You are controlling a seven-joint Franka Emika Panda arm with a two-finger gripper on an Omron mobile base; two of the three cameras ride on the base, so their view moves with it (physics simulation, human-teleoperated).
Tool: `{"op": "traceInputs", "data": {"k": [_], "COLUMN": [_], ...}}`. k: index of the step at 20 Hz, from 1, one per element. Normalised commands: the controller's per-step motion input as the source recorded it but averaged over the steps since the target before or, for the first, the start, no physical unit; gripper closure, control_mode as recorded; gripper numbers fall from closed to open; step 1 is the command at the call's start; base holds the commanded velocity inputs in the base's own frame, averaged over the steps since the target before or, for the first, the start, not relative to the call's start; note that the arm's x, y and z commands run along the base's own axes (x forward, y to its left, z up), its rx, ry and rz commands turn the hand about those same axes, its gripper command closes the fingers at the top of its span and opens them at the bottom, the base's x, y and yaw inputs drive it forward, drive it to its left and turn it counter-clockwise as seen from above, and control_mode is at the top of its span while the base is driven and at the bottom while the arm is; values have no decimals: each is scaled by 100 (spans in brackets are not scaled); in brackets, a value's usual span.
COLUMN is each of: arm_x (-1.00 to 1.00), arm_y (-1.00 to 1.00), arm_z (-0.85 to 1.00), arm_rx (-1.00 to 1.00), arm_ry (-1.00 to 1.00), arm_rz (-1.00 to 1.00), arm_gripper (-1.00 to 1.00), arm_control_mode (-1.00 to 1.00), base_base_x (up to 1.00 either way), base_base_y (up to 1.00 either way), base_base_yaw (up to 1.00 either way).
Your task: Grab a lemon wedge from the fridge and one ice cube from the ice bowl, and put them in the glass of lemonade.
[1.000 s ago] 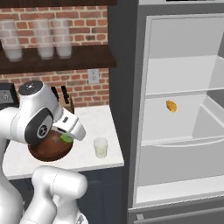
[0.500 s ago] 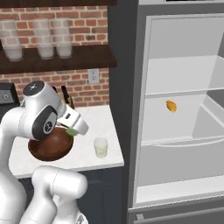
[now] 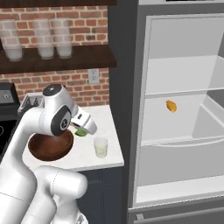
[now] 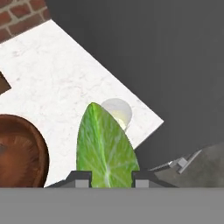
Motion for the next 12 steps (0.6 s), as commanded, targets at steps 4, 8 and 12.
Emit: {"op": "traceInputs", "data": {"k": [4,8,12], "arm_x": [4,17,31], "arm_y": [-26,-16,-18], "arm_z": [-36,-17,-23], "arm_rx": [1,5,7], "arm_ry": [7,6,9], "arm_rz": [3,3,3], "arm_gripper": [100,100,100], "arm_control_mode": [-100,-100,-100], "base_base_x": [0,0,0], "base_base_y": [0,0,0], "base_base_yaw": [0,0,0]}}
